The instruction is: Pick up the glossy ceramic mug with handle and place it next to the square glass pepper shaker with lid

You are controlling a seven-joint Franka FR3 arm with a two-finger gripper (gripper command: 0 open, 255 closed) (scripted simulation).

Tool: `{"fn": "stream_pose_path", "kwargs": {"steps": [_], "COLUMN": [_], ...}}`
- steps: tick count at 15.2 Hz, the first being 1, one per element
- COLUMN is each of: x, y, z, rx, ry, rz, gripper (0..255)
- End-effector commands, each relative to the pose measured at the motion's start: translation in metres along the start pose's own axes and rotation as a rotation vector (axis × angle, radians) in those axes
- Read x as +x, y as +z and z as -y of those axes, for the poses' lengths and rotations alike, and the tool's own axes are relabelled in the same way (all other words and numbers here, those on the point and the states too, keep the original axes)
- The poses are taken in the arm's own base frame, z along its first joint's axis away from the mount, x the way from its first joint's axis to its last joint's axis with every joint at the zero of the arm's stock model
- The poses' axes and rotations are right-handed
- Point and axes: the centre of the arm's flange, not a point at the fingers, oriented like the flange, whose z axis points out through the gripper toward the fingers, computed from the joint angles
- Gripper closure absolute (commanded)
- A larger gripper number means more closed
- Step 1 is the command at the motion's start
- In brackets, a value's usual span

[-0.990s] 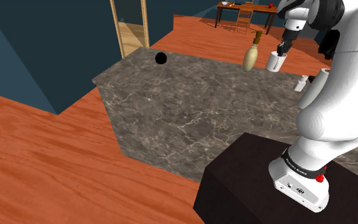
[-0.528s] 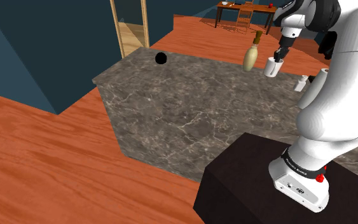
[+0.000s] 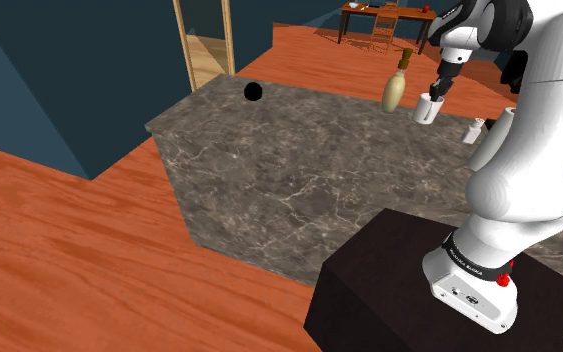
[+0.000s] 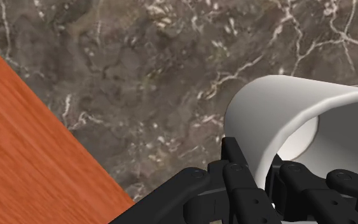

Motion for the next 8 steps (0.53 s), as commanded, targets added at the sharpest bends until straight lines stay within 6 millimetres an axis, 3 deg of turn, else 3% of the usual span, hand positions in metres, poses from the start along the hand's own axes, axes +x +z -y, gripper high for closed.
{"fn": "stream_pose_path", "kwargs": {"steps": [1,2,7,8], "x": [0.000,0.000,0.000,0.000], "y": [0.000,0.000,0.000,-0.013], "z": [0.000,0.000,0.000,0.000], "rx": [0.000,0.000,0.000,0.000], "ry": [0.000,0.000,0.000,0.000], "rz": [0.000,0.000,0.000,0.000], "gripper": [255,0,0,0]}}
